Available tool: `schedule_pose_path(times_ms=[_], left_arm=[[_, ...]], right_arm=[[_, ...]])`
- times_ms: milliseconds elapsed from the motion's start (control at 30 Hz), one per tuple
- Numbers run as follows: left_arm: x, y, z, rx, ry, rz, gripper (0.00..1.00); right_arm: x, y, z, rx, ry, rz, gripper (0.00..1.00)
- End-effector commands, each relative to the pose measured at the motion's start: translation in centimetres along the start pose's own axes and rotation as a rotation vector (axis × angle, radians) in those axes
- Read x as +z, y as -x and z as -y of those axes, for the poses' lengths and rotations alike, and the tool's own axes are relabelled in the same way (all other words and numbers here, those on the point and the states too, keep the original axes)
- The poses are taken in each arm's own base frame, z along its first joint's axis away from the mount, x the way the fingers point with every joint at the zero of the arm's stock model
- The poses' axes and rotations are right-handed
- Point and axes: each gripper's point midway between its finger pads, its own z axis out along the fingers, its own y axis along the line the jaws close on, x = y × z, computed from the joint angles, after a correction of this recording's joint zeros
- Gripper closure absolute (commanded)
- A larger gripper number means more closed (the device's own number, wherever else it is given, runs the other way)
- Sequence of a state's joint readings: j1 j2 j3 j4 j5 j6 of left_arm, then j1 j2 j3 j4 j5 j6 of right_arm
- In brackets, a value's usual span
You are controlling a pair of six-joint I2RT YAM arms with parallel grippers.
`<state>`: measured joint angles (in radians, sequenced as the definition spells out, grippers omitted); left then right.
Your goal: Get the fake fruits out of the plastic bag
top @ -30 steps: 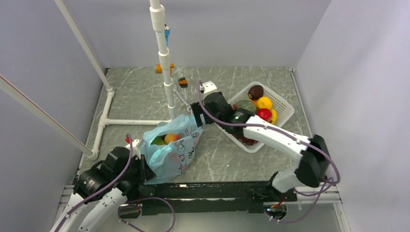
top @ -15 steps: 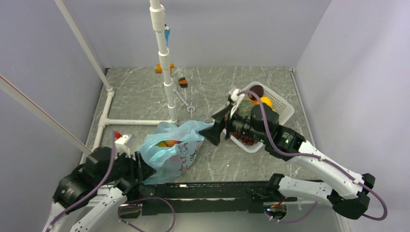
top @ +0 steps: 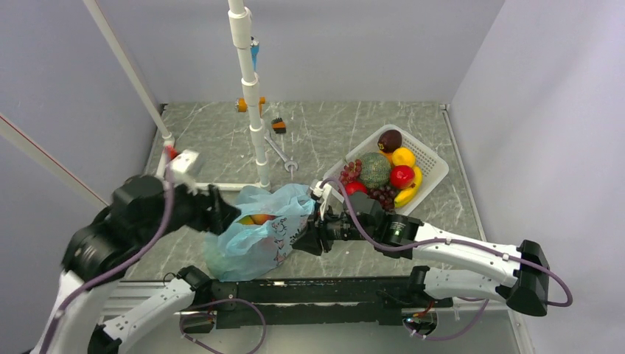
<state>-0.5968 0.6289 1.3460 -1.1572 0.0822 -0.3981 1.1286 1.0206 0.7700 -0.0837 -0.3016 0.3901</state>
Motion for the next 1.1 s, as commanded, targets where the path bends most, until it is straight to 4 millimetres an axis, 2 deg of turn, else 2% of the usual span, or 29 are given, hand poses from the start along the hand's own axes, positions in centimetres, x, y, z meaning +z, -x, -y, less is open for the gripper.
schedule_pose_path(times_ms=[0,100,167,267,433,567,667,767,900,967,1067], left_arm=[[5.6,2.6,-1.1,0.183,0.044,-0.014,0.15],[9.2,2.0,-1.5,0.252,0.039,-0.082,0.05],[10.8,1.2,-1.9,0.278,0.036,-0.133,0.02],[12.8,-0.5,-2.3,0.297,0.018,-0.189,0.01],[14.8,-3.1,-2.7,0.315,-0.005,-0.235,0.01],[15.3,-4.3,-3.3,0.307,0.007,-0.270,0.06],[14.7,-4.4,-2.9,0.319,-0.022,-0.264,0.01],[14.2,-4.2,-1.9,0.330,-0.082,-0.219,0.01],[14.6,-5.4,-2.8,0.321,-0.045,-0.283,0.01],[15.1,-6.0,-3.3,0.312,-0.023,-0.318,0.06],[15.5,-5.8,-3.9,0.307,0.014,-0.322,0.26]], right_arm=[[0.4,2.2,1.7,0.042,-0.093,0.147,0.59],[0.5,2.2,3.0,0.064,-0.146,0.159,0.55],[0.7,2.1,3.1,0.056,-0.132,0.156,0.51],[1.3,2.3,3.3,0.043,-0.134,0.149,0.47],[1.7,3.2,3.7,0.031,-0.141,0.162,0.40],[2.1,3.9,3.9,0.029,-0.148,0.159,0.38],[2.2,4.1,3.7,0.023,-0.133,0.159,0.39],[2.3,3.8,3.7,0.031,-0.132,0.152,0.39],[2.6,3.7,3.7,0.039,-0.120,0.155,0.39],[2.7,3.7,3.6,0.042,-0.114,0.150,0.38],[2.9,3.6,3.5,0.044,-0.106,0.145,0.39]])
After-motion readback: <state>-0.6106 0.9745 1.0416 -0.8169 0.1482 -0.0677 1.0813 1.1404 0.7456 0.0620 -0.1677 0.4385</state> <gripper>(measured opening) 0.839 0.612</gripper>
